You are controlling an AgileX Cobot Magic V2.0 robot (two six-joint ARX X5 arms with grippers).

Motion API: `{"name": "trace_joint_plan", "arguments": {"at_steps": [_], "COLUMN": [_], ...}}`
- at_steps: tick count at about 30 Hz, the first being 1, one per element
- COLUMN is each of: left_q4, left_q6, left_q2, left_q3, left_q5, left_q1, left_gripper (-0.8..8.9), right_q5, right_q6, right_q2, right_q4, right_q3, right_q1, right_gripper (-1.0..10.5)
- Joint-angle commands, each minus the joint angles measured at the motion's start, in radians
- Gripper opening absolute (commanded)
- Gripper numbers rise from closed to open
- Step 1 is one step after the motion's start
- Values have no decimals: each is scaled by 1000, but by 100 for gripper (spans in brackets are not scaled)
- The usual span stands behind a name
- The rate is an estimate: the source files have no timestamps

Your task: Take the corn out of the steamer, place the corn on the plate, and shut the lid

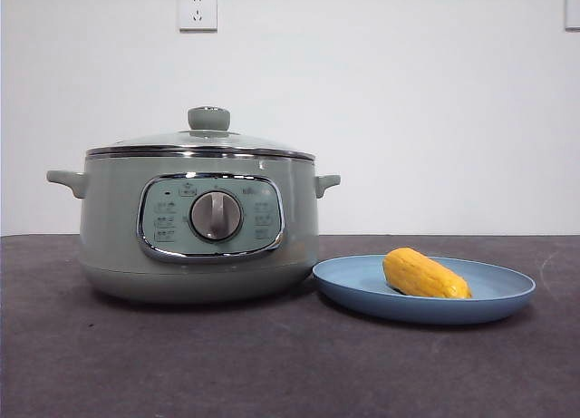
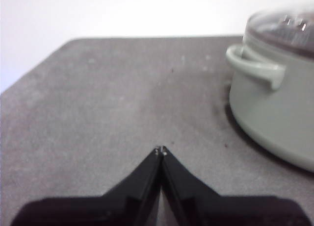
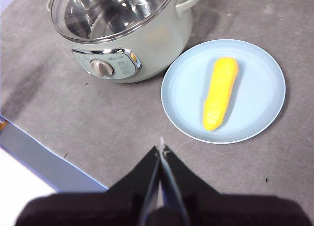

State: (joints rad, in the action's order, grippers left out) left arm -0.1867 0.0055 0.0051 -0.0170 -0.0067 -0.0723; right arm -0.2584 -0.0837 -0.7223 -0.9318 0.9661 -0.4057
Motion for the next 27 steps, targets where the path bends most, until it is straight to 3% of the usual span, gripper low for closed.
{"name": "trace_joint_plan", "arguments": {"at_steps": [1, 27], "left_q4": [-5, 6], "left_q6": [-14, -28], "left_q2": [-3, -3], "left_q3": [14, 14], "left_q5": [6, 9], "left_q1": [-2, -2], "left_gripper": [-4, -4], "right_q5": [3, 3], "right_q6": [3, 6], "right_q2": [3, 3], "right_q4": [3, 4], "right_q3": [-8, -8], "right_q1": [-2, -2], "right_gripper": [1, 1]}}
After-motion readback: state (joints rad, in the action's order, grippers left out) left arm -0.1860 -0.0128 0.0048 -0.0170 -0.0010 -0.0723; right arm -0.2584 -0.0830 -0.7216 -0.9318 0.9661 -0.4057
